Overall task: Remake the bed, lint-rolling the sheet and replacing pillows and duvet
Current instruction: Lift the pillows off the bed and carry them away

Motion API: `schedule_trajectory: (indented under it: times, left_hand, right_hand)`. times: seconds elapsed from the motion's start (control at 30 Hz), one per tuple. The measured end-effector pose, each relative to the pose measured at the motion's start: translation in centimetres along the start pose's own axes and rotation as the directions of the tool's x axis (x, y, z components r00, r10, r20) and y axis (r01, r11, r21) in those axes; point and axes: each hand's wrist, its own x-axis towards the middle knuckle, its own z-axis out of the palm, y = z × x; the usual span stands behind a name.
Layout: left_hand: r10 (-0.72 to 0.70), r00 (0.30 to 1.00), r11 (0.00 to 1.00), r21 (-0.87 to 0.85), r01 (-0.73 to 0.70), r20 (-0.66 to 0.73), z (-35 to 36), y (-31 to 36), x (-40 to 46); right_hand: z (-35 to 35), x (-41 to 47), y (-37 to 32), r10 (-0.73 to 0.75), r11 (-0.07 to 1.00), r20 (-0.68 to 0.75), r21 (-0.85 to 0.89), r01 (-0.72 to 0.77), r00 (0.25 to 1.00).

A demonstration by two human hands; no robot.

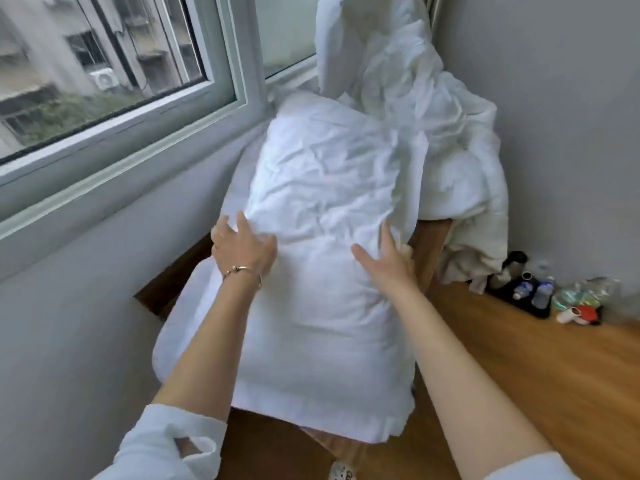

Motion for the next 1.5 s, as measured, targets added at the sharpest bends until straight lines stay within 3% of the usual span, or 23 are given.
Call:
schedule_trajectory:
  times: [0.07,0.17,0.37,0.57,0.67,0.77,0.9,0.97,1.03,1.07,1.13,1.2,1.33,1.43,1.5]
  left_hand:
    - [0.028,0.997,0.985,0.169,-0.041,0.076,6.3,-0.5,-0.4]
    - [0.086,0.996,0.971,0.221,-0.092,0.041,10.8,-1.1,-0.3]
    - [0.097,0.995,0.963,0.257,-0.086,-0.031,12.7,-0.8,1.7]
    - [0.125,0.992,0.958,0.259,-0.126,0.021,13.3,-1.1,2.8]
    - [0.12,0.992,0.969,0.212,-0.123,0.028,12.6,-0.9,1.8]
    - [0.111,0.993,0.978,0.176,-0.115,0.032,12.0,0.4,-0.1]
    - [0.124,0.979,0.978,0.144,-0.148,0.159,11.4,3.5,-3.7]
    - [0.302,0.914,0.916,0.182,-0.357,0.272,11.3,4.9,-6.2]
    - [0.45,0.8,0.815,0.185,-0.549,0.396,11.9,7.1,-9.2]
    - [0.472,0.748,0.808,0.11,-0.579,0.466,12.6,8.7,-10.9]
    - [0.434,0.68,0.894,-0.186,-0.408,0.591,14.0,13.5,-14.3]
    - [0.406,0.623,0.9,-0.409,-0.148,0.669,16.2,19.8,-17.9]
    - [0.547,0.483,0.821,-0.55,-0.151,0.683,21.5,34.4,-27.9]
    - [0.678,0.331,0.727,-0.666,-0.168,0.657,24.5,45.1,-37.1]
    - [0.753,0.189,0.658,-0.719,-0.222,0.631,26.4,51.3,-43.0]
  right_hand:
    - [4.8,1.4,3.4,0.067,0.988,0.042,-0.14,-0.06,0.997]
    - [8.5,1.6,5.9,0.018,0.968,-0.142,-0.247,-0.053,0.99]
    - [9.9,3.9,6.3,-0.058,0.929,-0.309,-0.365,-0.062,0.949]
    - [10.1,4.6,5.7,-0.001,0.916,-0.3,-0.384,-0.119,0.954]
    - [8.8,3.8,5.8,0.013,0.944,-0.208,-0.319,-0.08,0.978]
    - [7.2,2.4,6.3,0.006,0.993,-0.132,-0.113,-0.021,0.991]
    - [4.9,-0.4,8.2,-0.06,0.994,-0.02,0.089,0.061,0.998]
    - [3.7,-2.7,9.9,-0.079,0.986,0.068,0.154,0.068,0.995]
    - [1.8,-5.2,11.9,-0.034,0.92,0.136,0.391,-0.022,0.99]
    - [0.3,-6.3,13.0,0.005,0.858,0.15,0.507,-0.081,0.989]
    - [-4.3,-8.6,15.7,0.084,0.767,0.111,0.627,-0.136,0.99]
    - [-10.5,-10.7,19.8,0.148,0.768,-0.009,0.631,-0.109,0.989]
    - [-25.6,-16.1,29.7,0.303,0.735,-0.244,0.675,-0.063,0.921]
    - [-35.9,-21.4,36.7,0.431,0.727,-0.426,0.686,-0.027,0.796]
    - [-41.9,-25.4,40.9,0.491,0.731,-0.523,0.683,-0.002,0.696]
